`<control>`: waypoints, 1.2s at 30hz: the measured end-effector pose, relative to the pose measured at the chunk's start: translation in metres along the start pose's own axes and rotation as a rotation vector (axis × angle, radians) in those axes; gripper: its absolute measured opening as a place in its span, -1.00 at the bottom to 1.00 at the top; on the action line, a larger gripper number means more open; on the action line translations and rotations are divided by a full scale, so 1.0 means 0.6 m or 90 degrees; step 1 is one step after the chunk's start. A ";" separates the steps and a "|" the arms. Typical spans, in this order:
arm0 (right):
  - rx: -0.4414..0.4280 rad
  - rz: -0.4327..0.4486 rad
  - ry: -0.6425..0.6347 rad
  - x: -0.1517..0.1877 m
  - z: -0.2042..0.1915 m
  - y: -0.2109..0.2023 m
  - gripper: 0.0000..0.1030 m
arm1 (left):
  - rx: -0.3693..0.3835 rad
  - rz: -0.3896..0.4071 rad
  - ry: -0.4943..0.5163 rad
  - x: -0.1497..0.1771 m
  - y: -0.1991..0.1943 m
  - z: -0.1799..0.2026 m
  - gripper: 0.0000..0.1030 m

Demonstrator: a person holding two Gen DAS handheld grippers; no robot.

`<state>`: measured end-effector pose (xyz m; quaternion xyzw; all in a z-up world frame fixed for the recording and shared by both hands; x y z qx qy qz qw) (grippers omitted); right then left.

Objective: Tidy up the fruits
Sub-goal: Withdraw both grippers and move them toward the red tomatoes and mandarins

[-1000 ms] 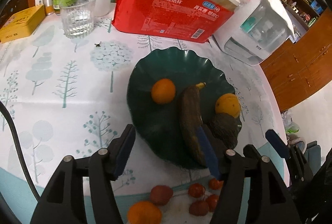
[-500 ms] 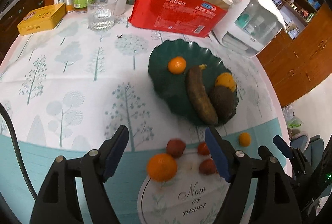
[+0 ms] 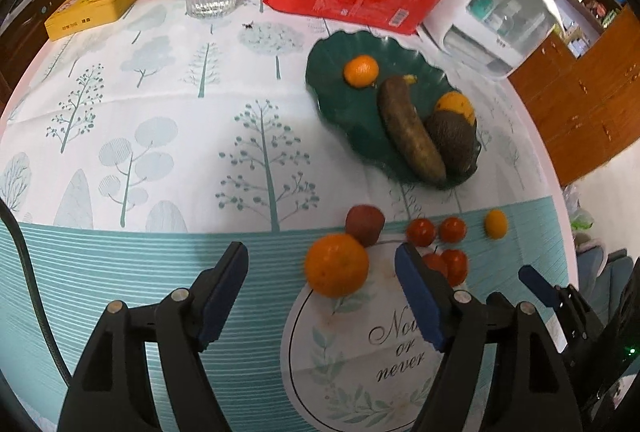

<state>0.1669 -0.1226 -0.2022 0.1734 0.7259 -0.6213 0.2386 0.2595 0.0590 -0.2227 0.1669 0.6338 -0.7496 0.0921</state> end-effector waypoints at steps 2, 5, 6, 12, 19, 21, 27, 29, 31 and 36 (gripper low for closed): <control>-0.002 -0.006 -0.010 0.004 -0.005 0.007 0.12 | -0.008 -0.005 0.010 0.007 0.006 0.003 0.45; 0.005 -0.015 -0.034 0.009 -0.011 0.020 0.12 | -0.011 -0.013 0.025 0.014 0.015 0.011 0.45; 0.008 -0.019 -0.045 0.010 -0.014 0.025 0.12 | -0.013 -0.017 0.030 0.017 0.019 0.014 0.45; 0.019 -0.036 -0.093 0.014 -0.021 0.049 0.12 | -0.023 -0.024 0.062 0.022 0.036 0.031 0.38; 0.020 -0.049 -0.143 0.015 -0.031 0.074 0.01 | -0.032 -0.039 0.078 0.024 0.058 0.038 0.22; 0.021 -0.053 -0.154 0.015 -0.034 0.080 -0.07 | -0.033 -0.043 0.077 0.023 0.064 0.037 0.19; 0.022 -0.062 -0.180 0.013 -0.036 0.099 -0.22 | -0.033 -0.052 0.075 0.021 0.077 0.034 0.12; 0.019 -0.062 -0.182 0.012 -0.036 0.103 -0.23 | -0.030 -0.054 0.073 0.021 0.080 0.033 0.11; 0.015 -0.058 -0.183 0.009 -0.036 0.104 -0.24 | -0.028 -0.052 0.074 0.020 0.083 0.035 0.07; 0.004 -0.054 -0.187 0.004 -0.039 0.109 -0.32 | -0.022 -0.057 0.077 0.018 0.092 0.041 -0.06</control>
Point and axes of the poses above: each gripper's, at about its wrist camera, not at the fingertips, and y roughly the way its jaws point, z to its right, x to its underside, the point moved 6 cm from there along y, roughly the way its jaws point, and after that the axes turned 9 degrees about -x, right-handed, at the moved point
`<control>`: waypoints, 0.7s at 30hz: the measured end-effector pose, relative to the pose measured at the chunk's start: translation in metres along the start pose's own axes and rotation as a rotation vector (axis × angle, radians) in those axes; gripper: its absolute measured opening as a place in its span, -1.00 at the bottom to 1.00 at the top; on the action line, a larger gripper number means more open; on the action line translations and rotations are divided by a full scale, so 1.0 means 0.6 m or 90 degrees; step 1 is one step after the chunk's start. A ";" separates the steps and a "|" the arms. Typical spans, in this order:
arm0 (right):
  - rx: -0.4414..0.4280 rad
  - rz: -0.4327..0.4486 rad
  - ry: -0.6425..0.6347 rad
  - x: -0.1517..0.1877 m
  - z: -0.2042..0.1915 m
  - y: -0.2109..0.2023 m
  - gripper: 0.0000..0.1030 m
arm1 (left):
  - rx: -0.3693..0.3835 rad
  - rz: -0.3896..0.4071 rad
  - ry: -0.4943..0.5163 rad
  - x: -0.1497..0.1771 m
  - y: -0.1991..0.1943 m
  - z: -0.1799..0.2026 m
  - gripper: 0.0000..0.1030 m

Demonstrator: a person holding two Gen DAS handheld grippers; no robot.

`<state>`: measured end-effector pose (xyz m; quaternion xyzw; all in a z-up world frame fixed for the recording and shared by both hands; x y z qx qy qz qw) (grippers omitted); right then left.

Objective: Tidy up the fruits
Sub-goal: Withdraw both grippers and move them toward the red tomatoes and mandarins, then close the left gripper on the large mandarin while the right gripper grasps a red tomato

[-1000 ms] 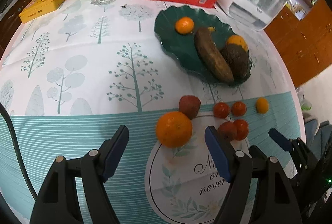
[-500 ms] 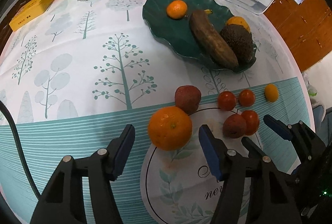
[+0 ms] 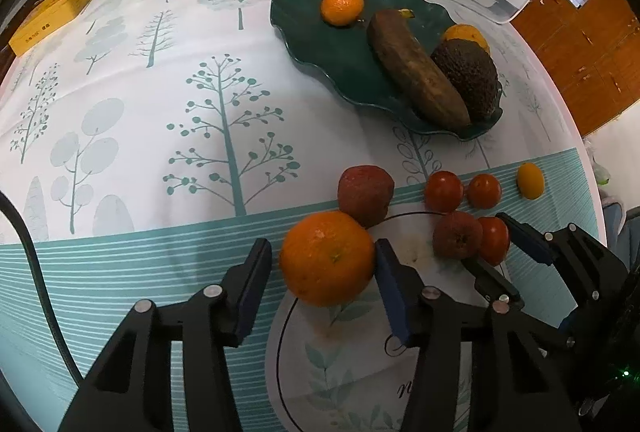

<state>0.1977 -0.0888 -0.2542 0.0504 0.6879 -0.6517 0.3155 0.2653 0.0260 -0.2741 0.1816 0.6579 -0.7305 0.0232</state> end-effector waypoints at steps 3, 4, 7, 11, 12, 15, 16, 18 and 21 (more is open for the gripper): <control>-0.004 0.001 -0.001 -0.002 0.000 0.002 -0.36 | 0.000 -0.001 0.003 -0.001 0.004 0.005 -0.12; -0.005 0.001 0.000 -0.002 0.000 0.002 -0.36 | -0.003 0.000 0.004 -0.002 0.004 0.006 -0.12; -0.006 0.001 0.003 -0.003 -0.001 0.002 -0.36 | -0.005 0.002 0.006 -0.002 0.004 0.009 -0.13; -0.014 0.000 0.012 -0.002 0.000 0.001 -0.37 | -0.007 0.002 0.005 -0.002 0.005 0.010 -0.15; -0.016 -0.001 0.013 -0.001 -0.001 0.000 -0.37 | -0.009 0.002 0.005 -0.002 0.005 0.011 -0.15; -0.016 -0.002 0.015 0.002 0.001 -0.004 -0.37 | -0.019 0.002 0.004 0.001 0.003 0.008 -0.16; -0.019 0.000 0.018 0.003 0.001 -0.007 -0.37 | -0.021 0.003 0.002 0.001 0.002 0.005 -0.16; -0.021 0.004 0.025 0.005 0.003 -0.012 -0.37 | -0.027 0.010 -0.002 0.001 -0.005 0.002 -0.16; -0.018 0.010 0.031 0.007 0.008 -0.023 -0.37 | -0.036 0.026 -0.009 -0.003 -0.021 -0.006 -0.16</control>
Point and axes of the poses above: each gripper's, at about its wrist camera, not at the fingertips, and y roughly the way its jaws point, z to its right, x to its underside, the point moved 6 cm from there along y, roughly the way its jaws point, and after that the axes turned 9 degrees about -x, right-handed, at the moved point
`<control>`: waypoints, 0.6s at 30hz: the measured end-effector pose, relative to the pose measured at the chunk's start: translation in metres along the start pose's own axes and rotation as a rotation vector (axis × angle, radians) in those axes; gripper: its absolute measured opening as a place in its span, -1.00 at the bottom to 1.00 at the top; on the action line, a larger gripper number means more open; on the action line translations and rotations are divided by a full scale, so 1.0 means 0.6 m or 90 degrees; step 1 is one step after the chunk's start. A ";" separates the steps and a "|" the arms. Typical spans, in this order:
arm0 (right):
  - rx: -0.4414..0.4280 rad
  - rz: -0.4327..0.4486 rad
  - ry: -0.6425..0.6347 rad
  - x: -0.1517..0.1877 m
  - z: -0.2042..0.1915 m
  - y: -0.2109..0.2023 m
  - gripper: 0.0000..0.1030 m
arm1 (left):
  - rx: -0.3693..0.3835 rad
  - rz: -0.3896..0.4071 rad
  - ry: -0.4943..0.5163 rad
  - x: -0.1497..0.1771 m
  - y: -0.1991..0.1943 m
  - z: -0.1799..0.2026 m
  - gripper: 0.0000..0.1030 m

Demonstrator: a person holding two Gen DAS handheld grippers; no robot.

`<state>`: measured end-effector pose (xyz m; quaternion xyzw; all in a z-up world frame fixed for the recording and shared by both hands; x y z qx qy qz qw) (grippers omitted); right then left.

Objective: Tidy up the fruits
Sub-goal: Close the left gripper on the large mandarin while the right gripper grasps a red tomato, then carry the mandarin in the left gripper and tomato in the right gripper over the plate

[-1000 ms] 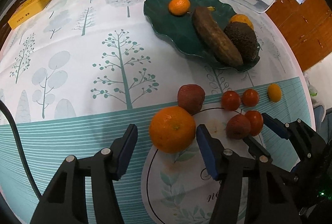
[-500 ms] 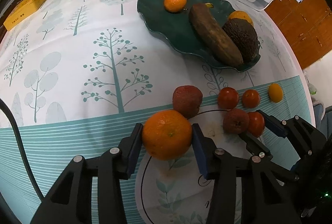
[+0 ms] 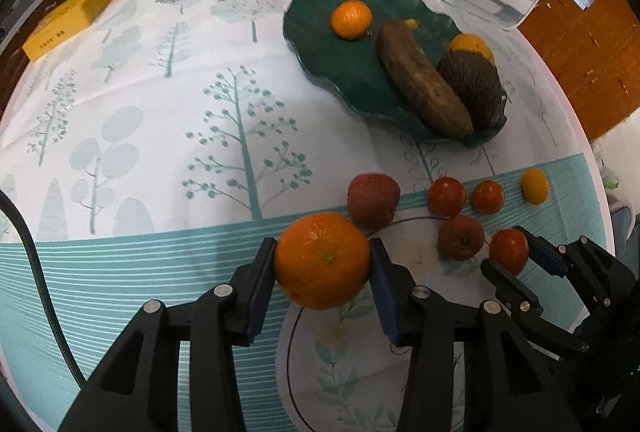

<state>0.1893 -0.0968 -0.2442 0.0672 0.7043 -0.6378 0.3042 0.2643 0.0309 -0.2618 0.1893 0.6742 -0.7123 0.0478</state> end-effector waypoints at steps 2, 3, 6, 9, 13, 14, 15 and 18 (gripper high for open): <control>-0.001 0.004 0.005 -0.001 0.005 -0.007 -0.37 | -0.007 0.010 -0.005 -0.005 -0.010 -0.007 -0.16; -0.001 0.006 0.007 -0.002 0.007 -0.011 -0.37 | -0.010 0.017 -0.008 -0.010 -0.017 -0.011 -0.16; -0.002 0.013 0.014 -0.008 0.017 -0.023 -0.37 | -0.019 0.036 -0.017 -0.027 -0.032 -0.020 -0.16; 0.002 0.023 0.017 -0.022 0.030 -0.034 -0.37 | -0.025 0.055 -0.025 -0.048 -0.042 -0.029 -0.16; 0.010 0.044 0.026 -0.050 0.053 -0.045 -0.37 | -0.030 0.081 -0.033 -0.083 -0.051 -0.033 -0.16; 0.012 0.052 0.029 -0.059 0.060 -0.047 -0.37 | -0.031 0.087 -0.034 -0.092 -0.050 -0.033 -0.16; 0.016 0.059 0.030 -0.068 0.067 -0.048 -0.37 | -0.031 0.093 -0.035 -0.102 -0.050 -0.032 -0.16; 0.024 0.074 0.033 -0.091 0.086 -0.048 -0.37 | -0.035 0.110 -0.039 -0.127 -0.048 -0.031 -0.16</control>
Point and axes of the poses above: each gripper's, at about its wrist camera, not at the fingertips, and y roughly the way its jaws point, z to its right, x to its underside, the point moved 6 cm from there along y, roughly the way its jaws point, and after that the axes turned 9 degrees about -x, right-handed, at the moved point
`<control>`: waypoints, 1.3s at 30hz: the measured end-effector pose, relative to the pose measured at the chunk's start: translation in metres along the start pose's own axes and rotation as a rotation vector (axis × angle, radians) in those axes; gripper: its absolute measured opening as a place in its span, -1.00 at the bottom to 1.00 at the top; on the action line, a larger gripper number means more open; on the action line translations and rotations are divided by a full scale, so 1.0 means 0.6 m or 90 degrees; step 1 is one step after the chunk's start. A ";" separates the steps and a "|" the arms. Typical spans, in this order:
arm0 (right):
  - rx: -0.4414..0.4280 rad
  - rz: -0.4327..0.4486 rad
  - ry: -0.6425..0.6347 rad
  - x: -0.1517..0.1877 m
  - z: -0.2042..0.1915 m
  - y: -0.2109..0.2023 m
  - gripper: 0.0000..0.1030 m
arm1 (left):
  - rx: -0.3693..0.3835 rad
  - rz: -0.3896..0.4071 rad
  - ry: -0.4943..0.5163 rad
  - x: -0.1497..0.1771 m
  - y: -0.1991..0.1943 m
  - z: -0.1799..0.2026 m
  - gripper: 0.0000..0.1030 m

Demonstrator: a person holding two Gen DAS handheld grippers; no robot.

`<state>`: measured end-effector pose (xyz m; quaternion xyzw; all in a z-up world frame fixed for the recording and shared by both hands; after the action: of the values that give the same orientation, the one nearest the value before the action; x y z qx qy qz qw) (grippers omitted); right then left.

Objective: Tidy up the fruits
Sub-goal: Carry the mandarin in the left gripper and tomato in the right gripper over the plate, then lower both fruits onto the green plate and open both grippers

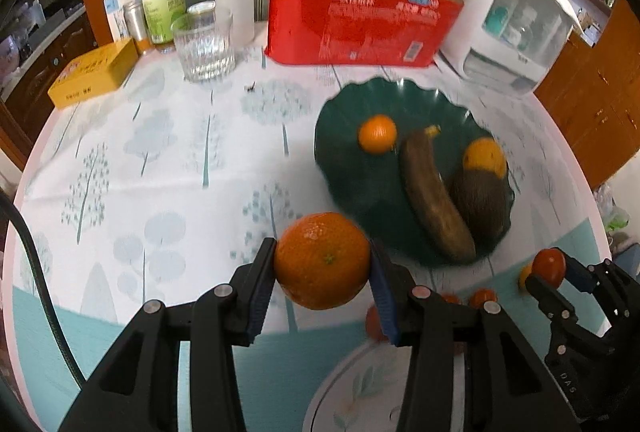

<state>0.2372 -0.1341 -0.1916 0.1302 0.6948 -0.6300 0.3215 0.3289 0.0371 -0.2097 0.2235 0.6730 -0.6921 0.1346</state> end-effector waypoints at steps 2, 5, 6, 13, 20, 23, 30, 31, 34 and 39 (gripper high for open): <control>0.004 0.011 0.003 -0.017 0.011 0.005 -0.37 | -0.002 0.007 -0.002 -0.014 0.005 0.002 -0.16; 0.005 0.027 0.008 -0.041 0.025 0.013 -0.37 | 0.000 0.016 -0.008 -0.036 0.013 0.009 -0.16; 0.004 0.031 0.008 -0.050 0.030 0.017 -0.37 | 0.000 0.018 -0.008 -0.041 0.017 0.012 -0.16; -0.007 0.058 0.001 -0.106 0.051 0.050 -0.37 | 0.006 0.014 -0.016 -0.061 0.048 0.035 -0.16; -0.026 0.059 -0.009 -0.134 0.055 0.092 -0.37 | 0.021 0.000 -0.027 -0.068 0.081 0.056 -0.16; -0.036 0.051 -0.010 -0.136 0.055 0.107 -0.37 | 0.030 -0.003 -0.030 -0.070 0.088 0.061 -0.16; -0.052 0.038 -0.005 -0.133 0.059 0.127 -0.37 | 0.038 -0.018 -0.031 -0.069 0.103 0.073 -0.15; -0.051 0.038 -0.005 -0.133 0.060 0.128 -0.37 | 0.038 -0.020 -0.030 -0.068 0.104 0.074 -0.15; -0.048 0.037 -0.001 -0.133 0.063 0.128 -0.36 | 0.042 -0.021 -0.033 -0.068 0.101 0.076 -0.15; -0.045 0.044 0.009 -0.136 0.069 0.116 -0.27 | 0.057 -0.009 -0.031 -0.071 0.075 0.081 -0.12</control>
<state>0.3517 -0.1432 -0.1969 0.1471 0.7141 -0.5928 0.3421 0.3817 -0.0183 -0.2284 0.2076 0.6398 -0.7275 0.1357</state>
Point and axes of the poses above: each gripper's, at about its wrist camera, not at the fingertips, and y roughly the way its jaws point, z to its right, x to its underside, the point moved 6 cm from there along y, roughly the way its jaws point, and after that the axes turned 9 degrees about -x, right-handed, at the moved point
